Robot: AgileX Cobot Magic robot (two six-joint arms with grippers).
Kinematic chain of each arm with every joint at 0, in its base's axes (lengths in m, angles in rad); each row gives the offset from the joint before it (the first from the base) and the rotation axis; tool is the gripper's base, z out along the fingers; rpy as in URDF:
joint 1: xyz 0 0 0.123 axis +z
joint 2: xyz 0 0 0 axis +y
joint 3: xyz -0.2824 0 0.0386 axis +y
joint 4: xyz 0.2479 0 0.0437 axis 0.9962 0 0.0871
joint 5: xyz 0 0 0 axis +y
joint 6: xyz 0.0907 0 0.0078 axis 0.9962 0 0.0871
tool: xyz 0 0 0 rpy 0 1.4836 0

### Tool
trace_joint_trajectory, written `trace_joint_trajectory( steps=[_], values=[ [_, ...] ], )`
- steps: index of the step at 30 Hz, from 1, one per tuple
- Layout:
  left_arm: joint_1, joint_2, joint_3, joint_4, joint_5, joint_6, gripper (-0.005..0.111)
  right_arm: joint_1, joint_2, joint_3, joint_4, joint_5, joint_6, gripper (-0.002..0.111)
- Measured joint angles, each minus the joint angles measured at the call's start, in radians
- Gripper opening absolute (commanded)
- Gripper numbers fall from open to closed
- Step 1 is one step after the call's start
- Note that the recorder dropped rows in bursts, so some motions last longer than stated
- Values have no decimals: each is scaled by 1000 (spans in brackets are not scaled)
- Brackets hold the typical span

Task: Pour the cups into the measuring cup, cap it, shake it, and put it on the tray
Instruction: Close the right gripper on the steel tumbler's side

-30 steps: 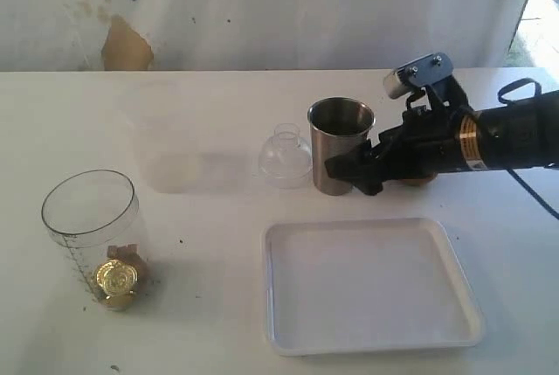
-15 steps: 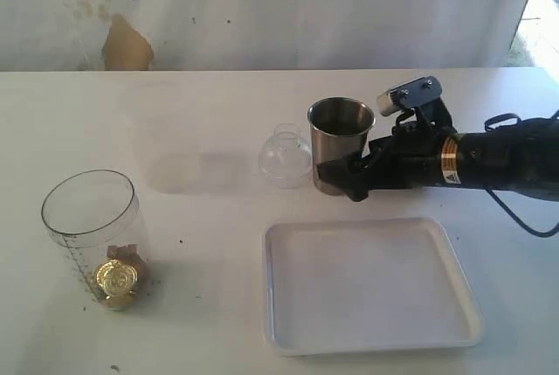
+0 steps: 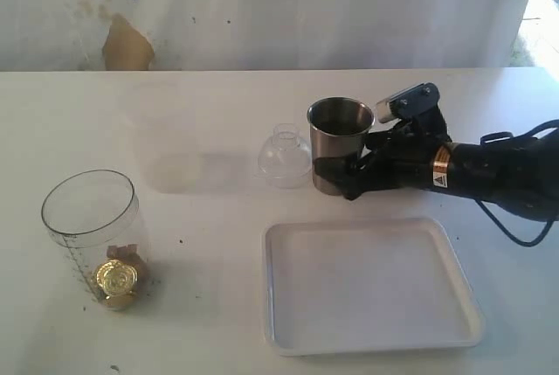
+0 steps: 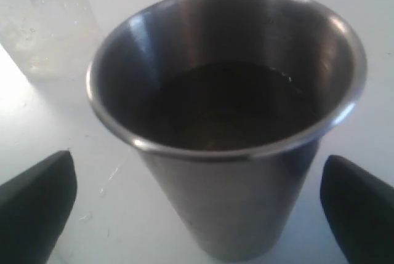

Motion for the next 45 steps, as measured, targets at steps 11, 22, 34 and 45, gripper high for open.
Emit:
trace_joint_trajectory(
  steps=[11, 22, 34, 45],
  values=[
    [0, 0, 0, 0, 0, 0, 0, 0, 86, 0, 133, -163, -152, 105],
    [0, 0, 0, 0, 0, 0, 0, 0, 115, -5, 163, -208, -241, 105],
    [0, 0, 0, 0, 0, 0, 0, 24, 115, -26, 185, -231, -257, 105],
    [0, 0, 0, 0, 0, 0, 0, 52, 132, -80, 192, -113, -259, 105]
  ],
)
